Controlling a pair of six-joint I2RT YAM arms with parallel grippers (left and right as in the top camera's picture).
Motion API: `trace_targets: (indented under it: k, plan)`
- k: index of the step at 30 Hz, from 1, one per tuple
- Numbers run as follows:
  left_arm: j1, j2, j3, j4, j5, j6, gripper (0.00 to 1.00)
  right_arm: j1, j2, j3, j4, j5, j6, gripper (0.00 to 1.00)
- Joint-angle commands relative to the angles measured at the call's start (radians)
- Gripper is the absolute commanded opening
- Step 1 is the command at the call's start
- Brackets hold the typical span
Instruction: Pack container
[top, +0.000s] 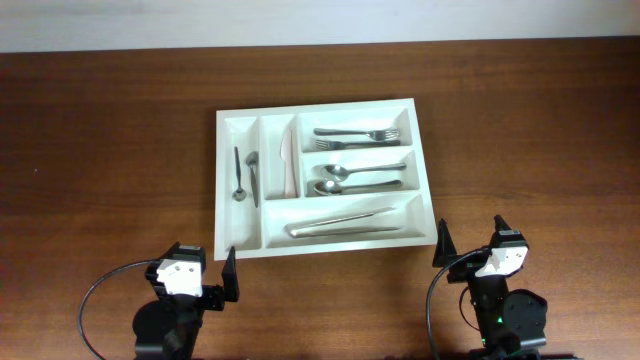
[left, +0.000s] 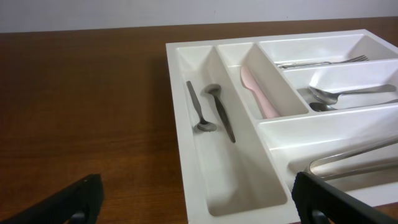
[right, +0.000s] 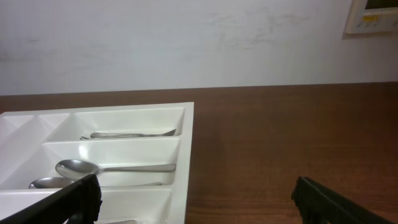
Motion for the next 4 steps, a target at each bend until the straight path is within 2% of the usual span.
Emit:
trace_targets:
  k: [1,4]
  plan:
    - [-0.002,-0.008,-0.010,0.005,0.008,0.016,0.99,0.004,-0.010,-0.011,-0.002,-0.013,0.005,0.99]
    - [-0.002,-0.008,-0.010,0.005,0.008,0.016,0.99,0.004,-0.010,-0.011,-0.001,-0.013,0.005,0.99]
